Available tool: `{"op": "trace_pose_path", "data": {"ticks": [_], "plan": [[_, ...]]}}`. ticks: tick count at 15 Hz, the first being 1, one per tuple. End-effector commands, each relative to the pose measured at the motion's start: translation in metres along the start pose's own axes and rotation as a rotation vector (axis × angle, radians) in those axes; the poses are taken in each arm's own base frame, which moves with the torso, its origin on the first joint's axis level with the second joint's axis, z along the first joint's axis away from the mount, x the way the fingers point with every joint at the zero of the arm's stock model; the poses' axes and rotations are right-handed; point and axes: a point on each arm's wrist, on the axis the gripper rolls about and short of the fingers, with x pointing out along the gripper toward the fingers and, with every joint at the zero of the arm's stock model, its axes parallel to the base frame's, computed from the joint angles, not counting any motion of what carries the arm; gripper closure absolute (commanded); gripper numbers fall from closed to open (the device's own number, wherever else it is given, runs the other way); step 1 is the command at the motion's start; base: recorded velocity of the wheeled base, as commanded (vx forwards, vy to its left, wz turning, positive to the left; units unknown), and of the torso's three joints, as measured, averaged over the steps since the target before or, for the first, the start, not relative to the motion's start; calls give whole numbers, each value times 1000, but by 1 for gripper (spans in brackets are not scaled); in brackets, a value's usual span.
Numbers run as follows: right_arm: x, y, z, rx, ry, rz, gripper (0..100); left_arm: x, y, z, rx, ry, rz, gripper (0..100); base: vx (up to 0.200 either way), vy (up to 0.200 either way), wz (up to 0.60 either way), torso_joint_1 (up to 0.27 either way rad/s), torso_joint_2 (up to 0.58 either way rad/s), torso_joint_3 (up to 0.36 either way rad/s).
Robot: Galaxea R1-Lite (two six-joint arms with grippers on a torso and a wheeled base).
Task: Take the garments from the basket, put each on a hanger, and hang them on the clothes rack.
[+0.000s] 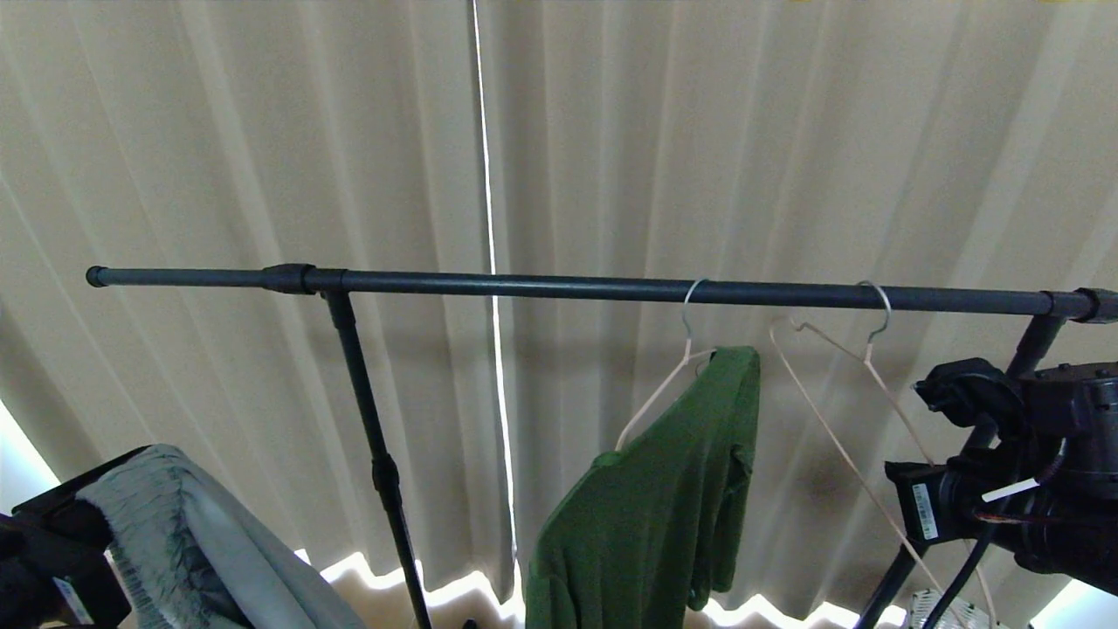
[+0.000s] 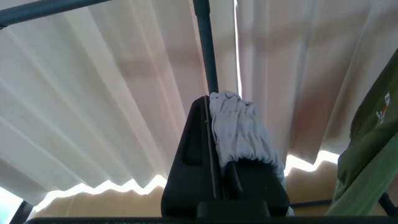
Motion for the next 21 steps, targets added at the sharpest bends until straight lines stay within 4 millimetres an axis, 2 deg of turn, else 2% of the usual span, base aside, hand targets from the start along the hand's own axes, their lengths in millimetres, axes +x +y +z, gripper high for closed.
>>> {"op": "trace_pose_path", "data": {"ticks": [1,6,10,16,19,21], "plan": [[-3,-1,0,3,-10,-4,100,0,0,0,0,-2,2,100,0,0,0,0,0,0],[-15,-5,2,18,-54,-5,100,0,0,0,0,-2,2,100,0,0,0,0,0,0],[-37,-13,2,48,-141,1,100,0,0,1,1,-6,3,100,0,0,0,0,0,0],[-67,-27,-15,86,-229,-13,100,-1,0,1,0,-13,1,100,0,0,0,0,0,0],[-73,-29,-18,93,-250,-7,100,0,1,2,-1,-13,7,100,0,0,0,0,0,0],[-75,-29,-17,96,-260,-6,100,0,1,2,1,-13,7,100,-200,0,0,7,0,2]]}}
